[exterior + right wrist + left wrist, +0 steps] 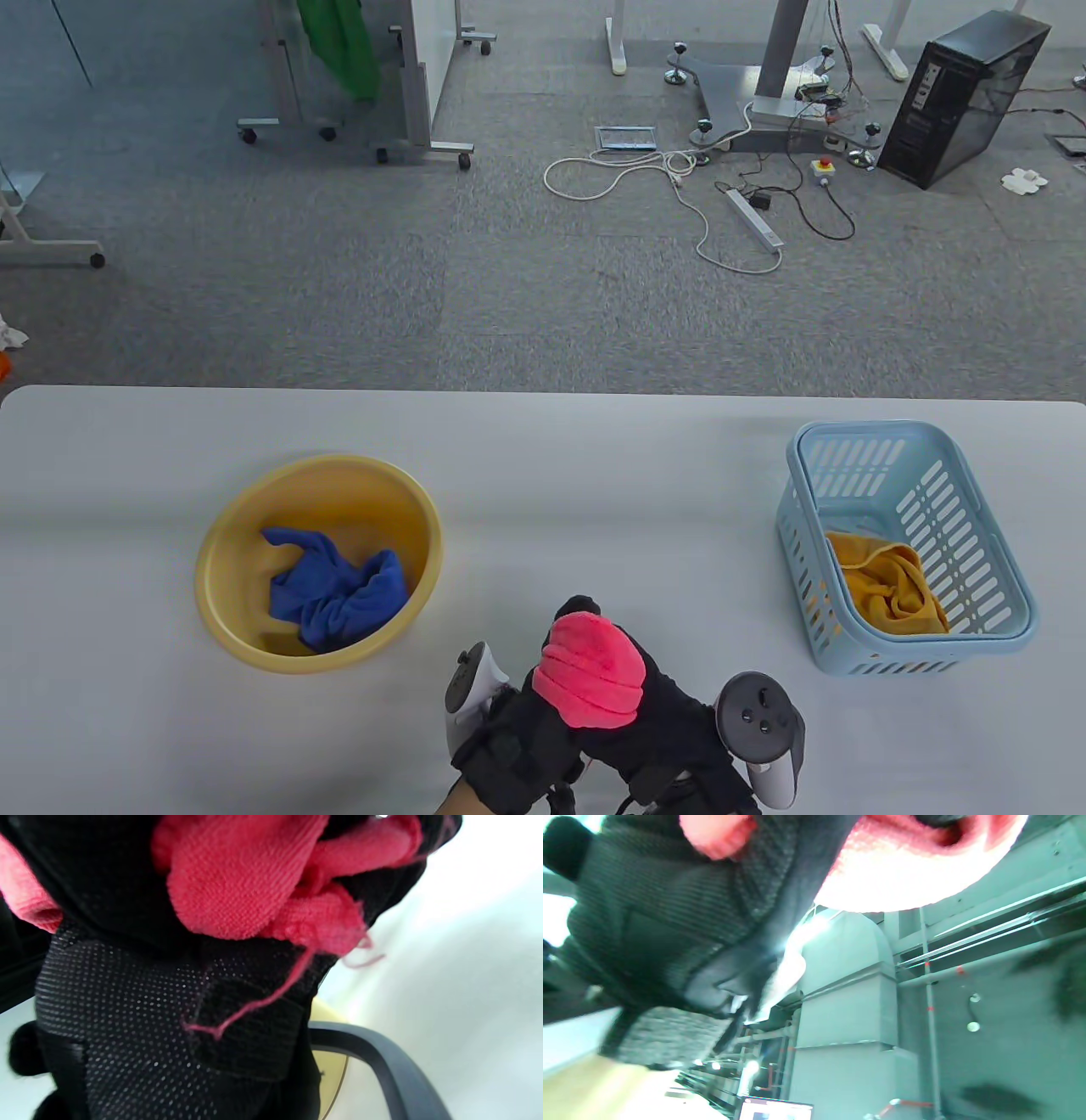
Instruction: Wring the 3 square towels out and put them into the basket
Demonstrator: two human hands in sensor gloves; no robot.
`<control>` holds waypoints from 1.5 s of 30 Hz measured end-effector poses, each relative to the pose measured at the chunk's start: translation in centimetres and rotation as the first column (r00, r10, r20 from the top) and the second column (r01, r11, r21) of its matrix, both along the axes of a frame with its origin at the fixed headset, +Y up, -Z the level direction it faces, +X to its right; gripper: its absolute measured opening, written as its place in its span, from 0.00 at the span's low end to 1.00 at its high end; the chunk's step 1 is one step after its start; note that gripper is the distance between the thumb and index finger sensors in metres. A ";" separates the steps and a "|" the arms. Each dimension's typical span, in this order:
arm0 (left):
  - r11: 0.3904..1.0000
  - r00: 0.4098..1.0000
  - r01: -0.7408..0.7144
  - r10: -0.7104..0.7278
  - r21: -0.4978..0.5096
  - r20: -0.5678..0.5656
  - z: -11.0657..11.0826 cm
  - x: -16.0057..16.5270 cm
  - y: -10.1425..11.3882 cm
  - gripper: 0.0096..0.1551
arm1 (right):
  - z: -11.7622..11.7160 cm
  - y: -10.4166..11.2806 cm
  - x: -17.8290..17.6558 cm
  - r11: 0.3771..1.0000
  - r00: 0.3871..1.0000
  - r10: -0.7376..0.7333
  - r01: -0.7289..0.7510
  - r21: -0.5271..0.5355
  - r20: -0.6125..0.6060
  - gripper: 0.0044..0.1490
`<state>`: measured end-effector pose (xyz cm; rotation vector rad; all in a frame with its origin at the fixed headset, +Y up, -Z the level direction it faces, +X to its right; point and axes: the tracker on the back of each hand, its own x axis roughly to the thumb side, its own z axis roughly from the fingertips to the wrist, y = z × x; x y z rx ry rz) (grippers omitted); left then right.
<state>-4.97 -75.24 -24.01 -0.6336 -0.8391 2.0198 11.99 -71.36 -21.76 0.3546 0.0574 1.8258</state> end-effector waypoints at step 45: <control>0.947 0.891 0.235 -0.300 -0.219 -0.341 -0.5 -4.7 -0.2 0.46 | 1.6 3.4 4.2 0.962 0.874 0.144 -0.234 0.143 0.464 0.51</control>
